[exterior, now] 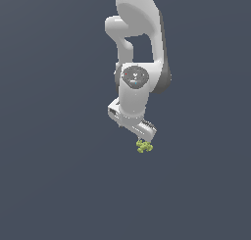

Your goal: Pick up the object and move it to a goal position.

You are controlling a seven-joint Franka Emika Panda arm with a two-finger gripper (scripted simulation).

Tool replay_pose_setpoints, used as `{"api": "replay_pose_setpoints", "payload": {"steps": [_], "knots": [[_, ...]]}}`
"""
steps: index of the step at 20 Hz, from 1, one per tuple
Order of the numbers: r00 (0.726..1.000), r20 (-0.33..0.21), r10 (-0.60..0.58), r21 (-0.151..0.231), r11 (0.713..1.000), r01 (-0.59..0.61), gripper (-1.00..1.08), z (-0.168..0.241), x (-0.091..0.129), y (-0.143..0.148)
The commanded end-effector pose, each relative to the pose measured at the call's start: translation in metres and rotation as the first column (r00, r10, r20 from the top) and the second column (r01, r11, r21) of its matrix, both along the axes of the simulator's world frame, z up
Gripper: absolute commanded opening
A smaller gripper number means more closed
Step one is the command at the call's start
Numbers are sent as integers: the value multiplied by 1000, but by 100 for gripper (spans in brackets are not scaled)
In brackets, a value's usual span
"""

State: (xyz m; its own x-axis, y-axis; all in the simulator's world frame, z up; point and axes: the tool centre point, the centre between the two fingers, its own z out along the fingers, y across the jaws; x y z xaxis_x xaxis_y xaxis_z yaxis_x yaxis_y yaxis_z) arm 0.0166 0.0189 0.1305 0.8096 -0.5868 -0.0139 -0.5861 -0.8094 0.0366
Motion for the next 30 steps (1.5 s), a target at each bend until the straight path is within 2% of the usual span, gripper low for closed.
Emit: {"api": "replay_pose_setpoints", "payload": {"steps": [1,6,12,22,30], "knots": [[998,4,-62,1,998,62,100,-3,2,6],[983,11,-182,3,983,182,100,-10,7,18],[946,18,-323,6,946,323,100,-17,12,32],[846,28,-533,15,846,532,100,-30,19,56],[778,32,-628,20,778,628,100,-36,22,68]]}}
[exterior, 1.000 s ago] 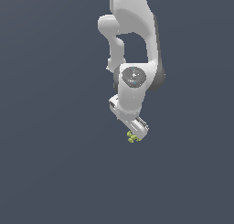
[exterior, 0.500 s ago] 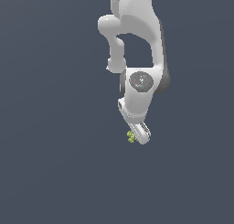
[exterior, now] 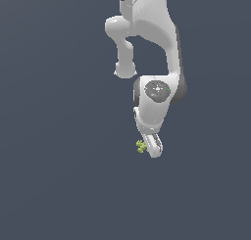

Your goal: Pick up the object and move it to a goal position.

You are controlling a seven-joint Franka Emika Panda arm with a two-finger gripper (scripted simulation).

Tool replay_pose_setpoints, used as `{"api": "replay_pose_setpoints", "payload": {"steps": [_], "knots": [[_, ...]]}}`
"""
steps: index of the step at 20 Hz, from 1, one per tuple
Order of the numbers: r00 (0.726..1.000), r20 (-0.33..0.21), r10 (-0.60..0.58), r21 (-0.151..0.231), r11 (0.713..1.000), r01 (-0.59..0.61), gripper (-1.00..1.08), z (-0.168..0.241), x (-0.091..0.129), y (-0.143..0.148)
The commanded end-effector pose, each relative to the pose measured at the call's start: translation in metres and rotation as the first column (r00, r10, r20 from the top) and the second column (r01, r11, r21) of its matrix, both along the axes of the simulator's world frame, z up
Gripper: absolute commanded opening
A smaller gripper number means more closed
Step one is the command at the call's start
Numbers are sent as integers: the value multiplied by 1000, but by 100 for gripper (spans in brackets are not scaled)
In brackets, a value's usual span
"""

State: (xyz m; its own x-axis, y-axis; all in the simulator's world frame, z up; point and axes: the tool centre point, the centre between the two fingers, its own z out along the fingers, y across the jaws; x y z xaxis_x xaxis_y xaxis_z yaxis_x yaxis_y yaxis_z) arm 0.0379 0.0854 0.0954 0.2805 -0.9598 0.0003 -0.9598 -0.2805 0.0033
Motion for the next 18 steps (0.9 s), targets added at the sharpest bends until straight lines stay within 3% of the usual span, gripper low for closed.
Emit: {"api": "replay_pose_setpoints", "payload": {"steps": [1,11,18], "knots": [[1000,2,-29,1,1000,29,100,-1,1,3],[999,3,-54,1,999,54,100,-5,1,6],[998,3,-58,1,998,58,100,-35,0,5]]}}
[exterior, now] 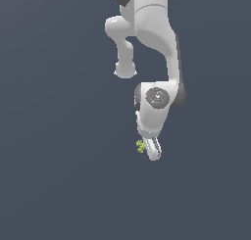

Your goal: Pick up the object and move it to a goal position.

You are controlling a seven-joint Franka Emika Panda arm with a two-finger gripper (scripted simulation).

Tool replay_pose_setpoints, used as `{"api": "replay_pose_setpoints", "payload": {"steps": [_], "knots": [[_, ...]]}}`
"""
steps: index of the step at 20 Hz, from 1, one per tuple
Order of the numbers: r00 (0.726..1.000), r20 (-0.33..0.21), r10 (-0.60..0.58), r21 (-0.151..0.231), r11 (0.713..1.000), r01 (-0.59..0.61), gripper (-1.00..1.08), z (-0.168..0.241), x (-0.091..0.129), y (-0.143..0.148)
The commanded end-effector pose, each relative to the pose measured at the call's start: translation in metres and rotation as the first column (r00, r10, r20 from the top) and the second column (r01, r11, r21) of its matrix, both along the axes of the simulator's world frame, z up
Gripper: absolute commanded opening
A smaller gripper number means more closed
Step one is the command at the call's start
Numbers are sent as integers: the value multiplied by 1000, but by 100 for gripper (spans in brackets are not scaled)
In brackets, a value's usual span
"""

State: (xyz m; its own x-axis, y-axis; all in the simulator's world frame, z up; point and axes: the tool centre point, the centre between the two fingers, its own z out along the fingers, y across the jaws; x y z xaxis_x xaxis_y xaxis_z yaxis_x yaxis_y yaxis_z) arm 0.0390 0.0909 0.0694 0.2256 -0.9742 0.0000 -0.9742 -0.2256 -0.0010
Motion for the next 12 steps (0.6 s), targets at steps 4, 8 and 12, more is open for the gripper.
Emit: {"api": "replay_pose_setpoints", "payload": {"steps": [4,8,12], "knots": [[1000,-1,-2,0,1000,2,100,-25,-1,0],[1000,-1,-2,0,1000,2,100,-27,0,0],[1000,-1,-2,0,1000,2,-100,-27,0,0]]}}
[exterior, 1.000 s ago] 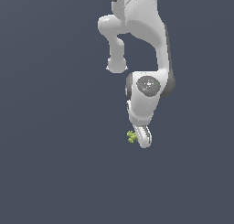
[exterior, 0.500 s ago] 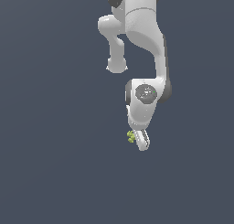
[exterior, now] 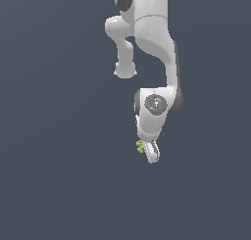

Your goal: Pick up the object and move it to a goal position.

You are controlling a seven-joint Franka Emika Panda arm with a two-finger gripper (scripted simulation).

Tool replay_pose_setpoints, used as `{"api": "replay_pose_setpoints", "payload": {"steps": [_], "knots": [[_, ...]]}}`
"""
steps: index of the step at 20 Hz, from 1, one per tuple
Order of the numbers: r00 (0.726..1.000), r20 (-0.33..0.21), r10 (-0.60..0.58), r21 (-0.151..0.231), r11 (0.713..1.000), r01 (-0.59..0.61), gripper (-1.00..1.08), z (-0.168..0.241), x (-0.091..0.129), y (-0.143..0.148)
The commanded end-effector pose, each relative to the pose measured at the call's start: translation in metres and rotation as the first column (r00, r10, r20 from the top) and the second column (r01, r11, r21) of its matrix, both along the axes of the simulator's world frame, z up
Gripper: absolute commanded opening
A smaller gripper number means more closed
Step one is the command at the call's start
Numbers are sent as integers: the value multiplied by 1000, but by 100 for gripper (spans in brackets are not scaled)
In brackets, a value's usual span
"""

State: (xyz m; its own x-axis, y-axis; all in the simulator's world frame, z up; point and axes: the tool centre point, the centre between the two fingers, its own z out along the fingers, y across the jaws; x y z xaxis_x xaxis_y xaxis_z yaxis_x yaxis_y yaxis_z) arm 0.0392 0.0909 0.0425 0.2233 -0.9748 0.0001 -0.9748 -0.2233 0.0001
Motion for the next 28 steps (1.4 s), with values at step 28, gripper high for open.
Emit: {"api": "replay_pose_setpoints", "payload": {"steps": [28], "knots": [[1000,0,-1,2,1000,1,-100,130,-10,-51]]}}
